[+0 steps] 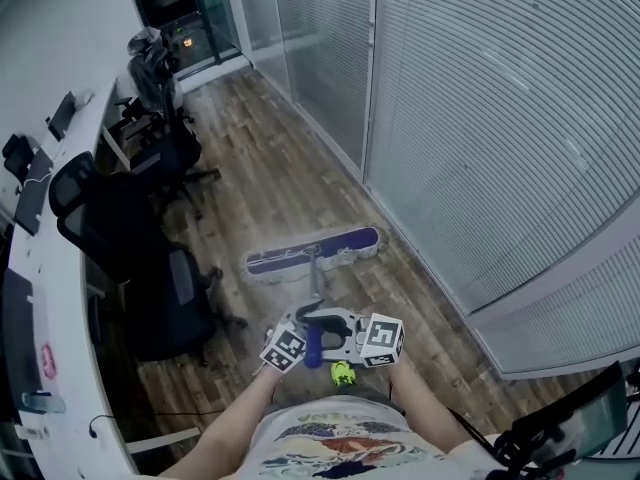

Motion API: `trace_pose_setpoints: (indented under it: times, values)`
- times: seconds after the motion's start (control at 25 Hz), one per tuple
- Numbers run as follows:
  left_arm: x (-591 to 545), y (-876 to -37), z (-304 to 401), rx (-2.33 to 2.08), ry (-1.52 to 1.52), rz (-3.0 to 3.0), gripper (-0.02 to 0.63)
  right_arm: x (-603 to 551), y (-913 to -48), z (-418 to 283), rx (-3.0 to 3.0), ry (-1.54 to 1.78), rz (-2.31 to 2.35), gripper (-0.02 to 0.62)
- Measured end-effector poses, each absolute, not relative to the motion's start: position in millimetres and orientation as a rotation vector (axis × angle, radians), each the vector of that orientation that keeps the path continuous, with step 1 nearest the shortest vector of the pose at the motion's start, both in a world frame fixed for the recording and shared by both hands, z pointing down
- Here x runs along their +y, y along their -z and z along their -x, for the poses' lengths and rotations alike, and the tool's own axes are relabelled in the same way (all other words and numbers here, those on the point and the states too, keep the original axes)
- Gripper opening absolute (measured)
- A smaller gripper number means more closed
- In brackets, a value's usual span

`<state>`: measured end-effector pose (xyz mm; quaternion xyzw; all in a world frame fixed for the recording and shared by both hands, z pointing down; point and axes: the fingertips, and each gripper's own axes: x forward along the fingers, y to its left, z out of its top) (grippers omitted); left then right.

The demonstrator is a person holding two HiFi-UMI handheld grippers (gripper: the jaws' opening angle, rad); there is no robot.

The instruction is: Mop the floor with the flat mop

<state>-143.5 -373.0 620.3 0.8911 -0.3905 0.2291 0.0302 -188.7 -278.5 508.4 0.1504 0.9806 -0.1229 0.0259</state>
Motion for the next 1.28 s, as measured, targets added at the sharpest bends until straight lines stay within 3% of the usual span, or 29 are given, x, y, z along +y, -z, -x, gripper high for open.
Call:
trace_pose_setpoints:
  times: [0.64,1.28]
  values:
    - [-118.8,-634.0,204.2,-1.023,-0.661,-2.862,0.140,-30.5,-522.7,264.5,3.100,0.364,-0.217,0.262]
    - [75.6,-630.0,142.3,-1.002,-0.646,-2.871,0.143,161.5,-520.6,204.3,3.128,0.386,-0.148,0.264]
